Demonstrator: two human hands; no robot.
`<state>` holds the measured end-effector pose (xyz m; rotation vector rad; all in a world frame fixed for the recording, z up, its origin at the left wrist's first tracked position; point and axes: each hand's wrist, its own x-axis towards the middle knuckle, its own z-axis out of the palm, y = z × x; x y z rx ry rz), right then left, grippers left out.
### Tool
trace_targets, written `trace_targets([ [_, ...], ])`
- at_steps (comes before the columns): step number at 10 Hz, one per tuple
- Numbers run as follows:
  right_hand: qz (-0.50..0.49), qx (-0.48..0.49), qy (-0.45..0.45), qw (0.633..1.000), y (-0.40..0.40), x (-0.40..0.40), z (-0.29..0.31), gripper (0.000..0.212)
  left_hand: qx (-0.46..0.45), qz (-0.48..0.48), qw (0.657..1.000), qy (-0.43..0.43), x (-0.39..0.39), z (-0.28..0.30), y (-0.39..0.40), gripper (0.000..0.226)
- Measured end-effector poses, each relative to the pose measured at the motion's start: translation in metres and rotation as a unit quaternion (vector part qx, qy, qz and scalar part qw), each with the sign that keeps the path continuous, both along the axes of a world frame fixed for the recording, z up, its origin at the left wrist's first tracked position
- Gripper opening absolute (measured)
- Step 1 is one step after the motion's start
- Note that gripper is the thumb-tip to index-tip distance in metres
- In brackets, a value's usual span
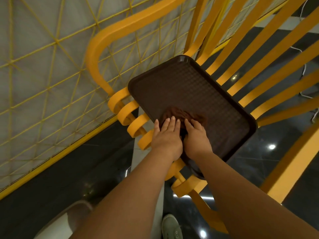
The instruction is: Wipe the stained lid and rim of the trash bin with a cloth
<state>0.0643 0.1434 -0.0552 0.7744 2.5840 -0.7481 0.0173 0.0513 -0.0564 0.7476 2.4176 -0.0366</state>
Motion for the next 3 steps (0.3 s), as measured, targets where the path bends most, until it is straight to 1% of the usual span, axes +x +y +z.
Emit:
trace_targets([
  [1, 0.023, 0.0, -0.022, 0.999, 0.001, 0.001, 0.003, 0.064, 0.02, 0.0, 1.0, -0.023, -0.004, 0.008, -0.004, 0.056],
  [2, 0.02, 0.002, -0.004, 1.0, -0.003, 0.005, 0.012, 0.065, 0.065, 0.015, 0.997, -0.027, -0.002, 0.021, -0.021, 0.055],
  [3, 0.023, 0.021, 0.054, 0.998, -0.014, 0.007, 0.023, 0.063, 0.077, 0.041, 0.996, -0.002, 0.009, 0.027, -0.049, 0.057],
])
